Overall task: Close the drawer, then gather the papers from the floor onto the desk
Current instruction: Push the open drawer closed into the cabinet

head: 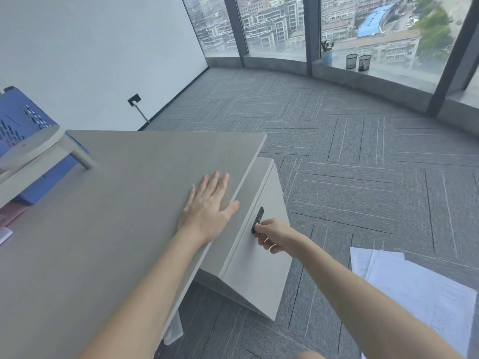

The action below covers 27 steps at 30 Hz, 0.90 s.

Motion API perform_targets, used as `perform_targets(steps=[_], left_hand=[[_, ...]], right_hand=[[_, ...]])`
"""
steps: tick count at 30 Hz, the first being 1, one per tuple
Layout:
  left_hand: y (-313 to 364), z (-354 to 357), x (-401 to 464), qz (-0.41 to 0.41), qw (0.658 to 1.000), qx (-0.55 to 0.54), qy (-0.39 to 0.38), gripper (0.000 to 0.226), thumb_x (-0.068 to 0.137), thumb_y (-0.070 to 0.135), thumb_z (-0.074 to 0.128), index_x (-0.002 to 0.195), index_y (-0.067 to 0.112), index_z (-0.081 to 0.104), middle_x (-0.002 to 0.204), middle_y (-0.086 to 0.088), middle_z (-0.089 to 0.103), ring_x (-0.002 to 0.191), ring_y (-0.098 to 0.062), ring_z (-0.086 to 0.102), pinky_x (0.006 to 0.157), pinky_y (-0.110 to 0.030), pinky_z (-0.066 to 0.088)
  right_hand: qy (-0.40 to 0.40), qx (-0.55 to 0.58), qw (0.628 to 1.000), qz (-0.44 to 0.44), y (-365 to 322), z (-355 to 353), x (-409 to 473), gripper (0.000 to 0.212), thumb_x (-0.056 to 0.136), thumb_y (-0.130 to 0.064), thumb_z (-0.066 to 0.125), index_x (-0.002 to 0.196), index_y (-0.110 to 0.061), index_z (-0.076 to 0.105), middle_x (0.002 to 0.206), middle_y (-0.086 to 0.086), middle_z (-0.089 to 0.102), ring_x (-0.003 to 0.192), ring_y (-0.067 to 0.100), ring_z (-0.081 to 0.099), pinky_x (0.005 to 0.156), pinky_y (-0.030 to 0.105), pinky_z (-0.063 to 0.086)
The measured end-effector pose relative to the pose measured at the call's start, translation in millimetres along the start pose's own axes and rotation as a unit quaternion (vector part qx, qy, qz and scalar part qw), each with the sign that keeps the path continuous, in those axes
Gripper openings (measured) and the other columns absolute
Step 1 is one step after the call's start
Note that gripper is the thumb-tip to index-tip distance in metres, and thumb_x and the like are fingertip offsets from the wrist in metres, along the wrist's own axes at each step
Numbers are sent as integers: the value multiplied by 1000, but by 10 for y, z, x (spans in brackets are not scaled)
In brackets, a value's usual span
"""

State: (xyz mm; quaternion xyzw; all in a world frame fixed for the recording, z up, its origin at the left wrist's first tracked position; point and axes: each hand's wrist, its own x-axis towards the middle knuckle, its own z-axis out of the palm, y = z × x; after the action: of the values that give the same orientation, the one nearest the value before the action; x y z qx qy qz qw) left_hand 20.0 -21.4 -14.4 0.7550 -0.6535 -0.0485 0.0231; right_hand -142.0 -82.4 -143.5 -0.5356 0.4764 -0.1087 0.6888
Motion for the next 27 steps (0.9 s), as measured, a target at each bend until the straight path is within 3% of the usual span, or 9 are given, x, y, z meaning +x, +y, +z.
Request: perform_targets(steps=[11,16,18,20,23,27], left_hand=[[73,-1,-6,-9,1000,9,3,71,100,49,32,160,32,-2,170,7,-7,156,-14,-10,126,-41,-9],[74,-8,-19,-9,1000,7,5,71,100,49,32,160,32,-2,170,8,-6,156,-14,-10,126,-41,-9],[72,-5,-20,-10,1000,7,6,71,100,49,32,160,32,-2,170,8,-6,156,-14,-10,126,-41,-8],[73,-3,-20,-9,1000,6,6,71,100,49,32,160,32,-2,170,8,-6,156,-14,-10,126,-42,-8],[74,1,-20,-9,1000,5,9,72,100,50,33,160,33,-2,170,8,-6,157,-14,-9,126,-42,-7],[72,2,-19,-9,1000,8,10,72,99,50,34,160,33,0,170,7,-4,157,-15,-8,127,-42,-7]], right_hand=[[8,-6,1000,-16,-60,57,81,27,98,-13,46,73,-12,56,64,3,55,50,14,44,45,20,33],[59,-116,988,-82,-14,98,84,26,95,-12,44,75,-6,59,67,8,64,56,21,53,48,26,40],[95,-186,971,-113,19,121,104,29,97,-14,44,85,5,62,82,21,71,76,34,64,63,36,51],[124,-253,948,-146,69,136,119,28,99,-15,44,95,7,63,95,28,70,90,42,64,72,42,49],[157,-387,886,-199,105,136,66,21,100,-11,43,108,-2,60,103,25,70,93,43,64,65,40,40],[171,-504,813,-237,97,123,15,28,96,-3,42,117,-10,59,107,16,72,95,39,68,65,38,38]])
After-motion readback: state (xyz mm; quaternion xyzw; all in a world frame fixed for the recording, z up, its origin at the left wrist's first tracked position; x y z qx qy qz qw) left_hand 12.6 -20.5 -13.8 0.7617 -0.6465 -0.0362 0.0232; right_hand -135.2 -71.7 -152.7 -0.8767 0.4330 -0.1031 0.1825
